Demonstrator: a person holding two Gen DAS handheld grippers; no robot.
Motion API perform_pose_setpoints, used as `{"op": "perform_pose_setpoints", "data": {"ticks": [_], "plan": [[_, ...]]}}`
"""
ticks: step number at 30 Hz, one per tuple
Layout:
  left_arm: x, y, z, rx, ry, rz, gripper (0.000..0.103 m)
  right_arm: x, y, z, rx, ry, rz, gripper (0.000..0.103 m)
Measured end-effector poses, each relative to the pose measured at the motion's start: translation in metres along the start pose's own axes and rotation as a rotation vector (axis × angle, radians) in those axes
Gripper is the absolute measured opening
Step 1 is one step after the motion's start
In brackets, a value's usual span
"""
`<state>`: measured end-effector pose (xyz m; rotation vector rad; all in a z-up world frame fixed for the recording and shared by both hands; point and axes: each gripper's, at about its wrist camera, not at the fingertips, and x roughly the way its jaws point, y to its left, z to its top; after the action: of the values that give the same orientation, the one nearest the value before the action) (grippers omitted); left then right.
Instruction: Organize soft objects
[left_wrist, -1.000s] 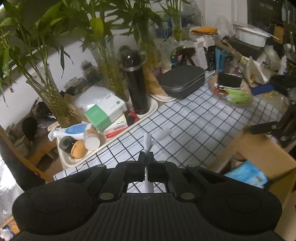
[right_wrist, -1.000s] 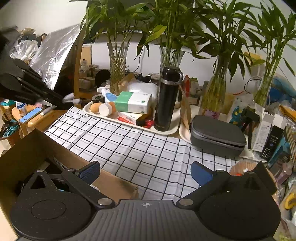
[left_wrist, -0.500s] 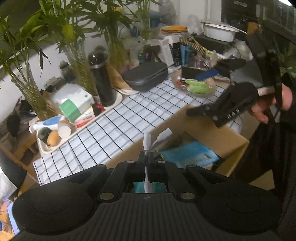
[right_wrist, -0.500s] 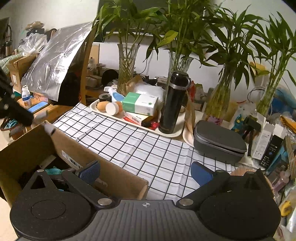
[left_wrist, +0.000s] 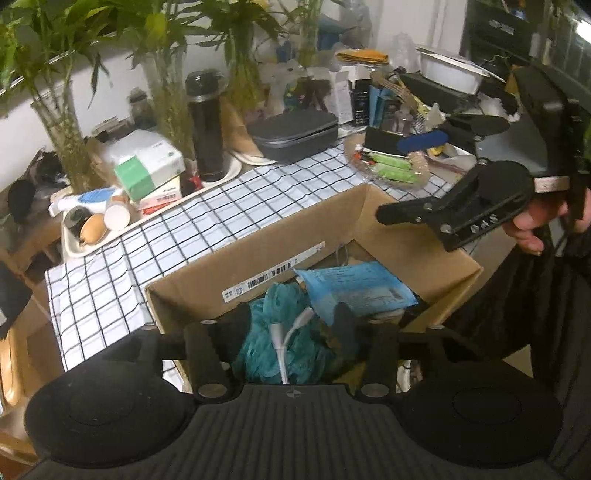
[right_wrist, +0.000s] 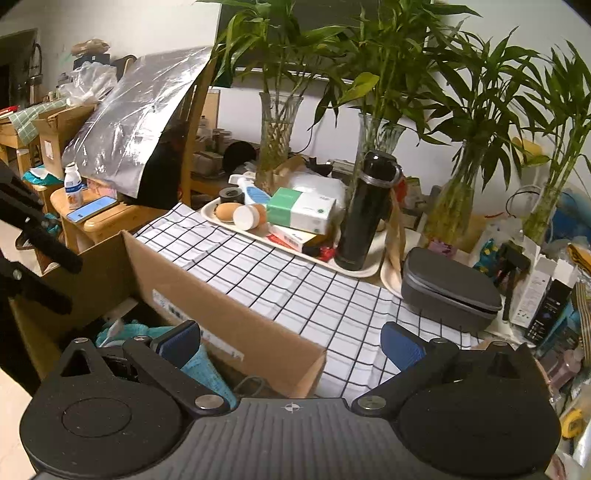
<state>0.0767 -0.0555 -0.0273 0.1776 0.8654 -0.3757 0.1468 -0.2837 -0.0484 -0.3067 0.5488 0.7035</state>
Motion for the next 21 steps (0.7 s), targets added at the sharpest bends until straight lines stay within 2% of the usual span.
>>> {"op": "perform_pose_setpoints", "data": {"ticks": [2,4,9,13,14,16,20,21], "plan": [[-0.002,-0.001,-0.001,-0.017,0.001,0.022,0.052,-0.003,0.002,-0.002,0.008,0.006,0.020,0.103],[-0.004,-0.003,-0.003,-0.028,0.000,0.061,0.060,-0.006,0.005,-0.006,0.024,0.019,0.033,0.103],[-0.012,-0.008,-0.012,-0.053,-0.005,0.147,0.061,-0.019,0.021,-0.018,0.047,0.040,0.031,0.103],[-0.023,-0.011,-0.025,-0.078,-0.053,0.190,0.064,-0.033,0.041,-0.027,0.074,0.054,0.010,0.103],[-0.025,-0.012,-0.028,-0.092,-0.062,0.200,0.067,-0.036,0.043,-0.029,0.099,0.055,0.006,0.103],[-0.031,-0.010,-0.035,-0.135,-0.099,0.216,0.086,-0.044,0.048,-0.032,0.157,0.067,-0.014,0.103],[-0.041,-0.010,-0.047,-0.189,-0.174,0.228,0.103,-0.053,0.059,-0.037,0.225,0.104,-0.096,0.103],[-0.042,-0.012,-0.049,-0.187,-0.169,0.227,0.103,-0.054,0.061,-0.039,0.236,0.116,-0.110,0.103]]}}
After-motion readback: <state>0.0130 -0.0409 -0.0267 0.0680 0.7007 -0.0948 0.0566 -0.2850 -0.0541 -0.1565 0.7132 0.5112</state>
